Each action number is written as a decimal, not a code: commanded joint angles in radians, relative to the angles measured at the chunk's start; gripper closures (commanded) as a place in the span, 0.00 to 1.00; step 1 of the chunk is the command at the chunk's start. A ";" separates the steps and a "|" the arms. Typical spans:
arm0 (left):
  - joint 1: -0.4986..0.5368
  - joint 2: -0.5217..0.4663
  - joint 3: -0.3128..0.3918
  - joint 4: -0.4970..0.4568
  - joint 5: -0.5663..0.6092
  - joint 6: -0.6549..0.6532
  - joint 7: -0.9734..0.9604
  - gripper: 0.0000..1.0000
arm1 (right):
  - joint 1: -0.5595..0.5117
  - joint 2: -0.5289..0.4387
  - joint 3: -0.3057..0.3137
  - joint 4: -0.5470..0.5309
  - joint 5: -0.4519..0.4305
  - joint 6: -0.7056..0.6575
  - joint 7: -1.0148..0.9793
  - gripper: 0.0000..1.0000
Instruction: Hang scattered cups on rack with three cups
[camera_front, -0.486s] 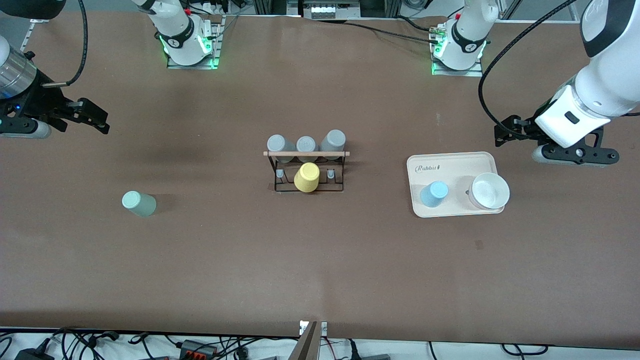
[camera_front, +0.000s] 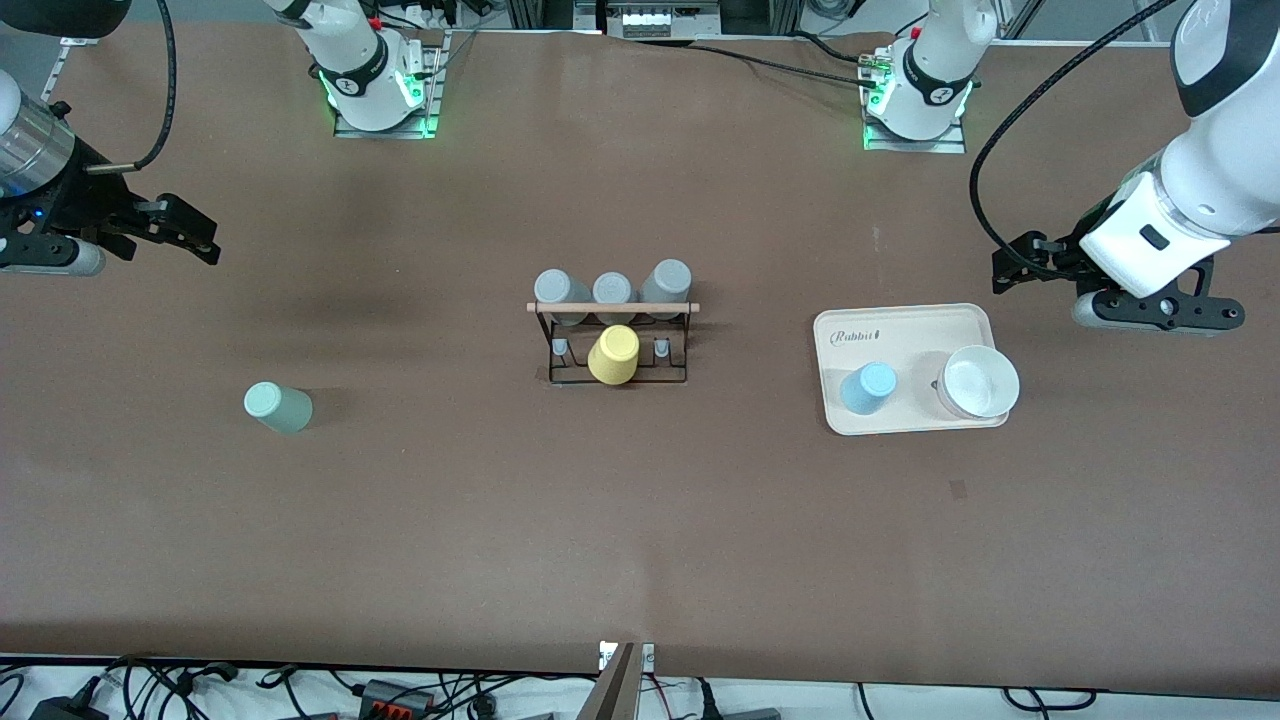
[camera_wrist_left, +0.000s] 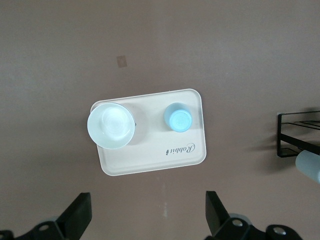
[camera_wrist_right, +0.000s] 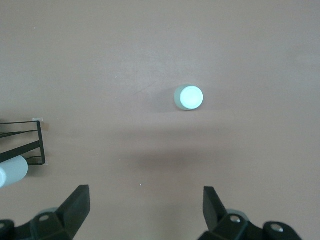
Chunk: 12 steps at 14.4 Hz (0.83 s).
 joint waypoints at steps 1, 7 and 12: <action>0.008 -0.019 0.001 -0.019 -0.021 -0.004 0.029 0.00 | -0.006 0.009 0.003 0.029 0.012 -0.025 -0.004 0.00; 0.006 0.016 0.001 -0.013 -0.023 0.004 0.036 0.00 | -0.003 0.021 0.002 0.019 0.012 -0.027 0.007 0.00; -0.015 0.214 -0.010 0.025 -0.009 0.126 0.026 0.00 | -0.006 0.104 0.003 0.019 -0.003 -0.014 -0.004 0.00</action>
